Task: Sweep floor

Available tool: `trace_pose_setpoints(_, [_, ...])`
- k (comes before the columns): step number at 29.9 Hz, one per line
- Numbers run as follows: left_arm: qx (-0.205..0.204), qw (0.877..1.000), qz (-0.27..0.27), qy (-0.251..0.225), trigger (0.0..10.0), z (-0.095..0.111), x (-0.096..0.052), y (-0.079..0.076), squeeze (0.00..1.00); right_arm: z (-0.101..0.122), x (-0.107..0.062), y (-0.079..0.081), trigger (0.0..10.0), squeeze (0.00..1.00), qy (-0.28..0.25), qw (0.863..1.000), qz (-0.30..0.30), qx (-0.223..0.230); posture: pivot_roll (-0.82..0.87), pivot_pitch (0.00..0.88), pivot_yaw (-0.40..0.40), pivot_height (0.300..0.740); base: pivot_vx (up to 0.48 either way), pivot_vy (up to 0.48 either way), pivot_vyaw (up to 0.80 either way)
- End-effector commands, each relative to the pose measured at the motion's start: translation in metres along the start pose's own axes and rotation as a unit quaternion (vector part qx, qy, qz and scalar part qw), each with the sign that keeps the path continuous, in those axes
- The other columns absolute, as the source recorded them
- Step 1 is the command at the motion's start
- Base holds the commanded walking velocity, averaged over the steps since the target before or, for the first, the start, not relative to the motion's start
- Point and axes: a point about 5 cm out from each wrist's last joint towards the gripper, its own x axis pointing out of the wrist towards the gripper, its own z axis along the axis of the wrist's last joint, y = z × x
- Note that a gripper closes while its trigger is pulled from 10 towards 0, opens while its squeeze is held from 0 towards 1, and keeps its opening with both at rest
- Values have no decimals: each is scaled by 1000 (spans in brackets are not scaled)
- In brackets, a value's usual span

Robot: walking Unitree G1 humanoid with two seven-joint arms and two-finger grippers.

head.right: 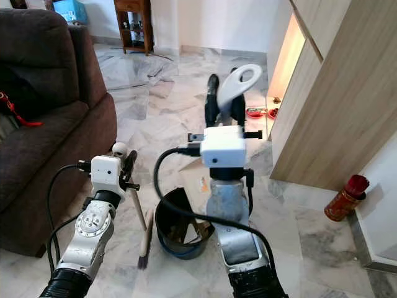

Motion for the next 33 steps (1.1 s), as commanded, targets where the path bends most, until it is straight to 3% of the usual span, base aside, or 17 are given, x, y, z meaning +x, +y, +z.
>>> trace_pose_setpoints(1, [3,999,-7,-38,10000,14,5,-2,0,24,6,0,10000,0,-68,998,-6,7,30,0,-23,740,0,0,0])
trace_pose_setpoints(11, [2,999,-6,-40,10000,15,5,-3,0,23,4,9,10000,0,-55,998,5,26,32,0,-27,740,0,0,0])
trace_pose_setpoints(33, [0,999,-7,-39,10000,14,5,-5,0,26,3,10,10000,0,-83,996,16,-25,31,0,-33,740,0,0,0])
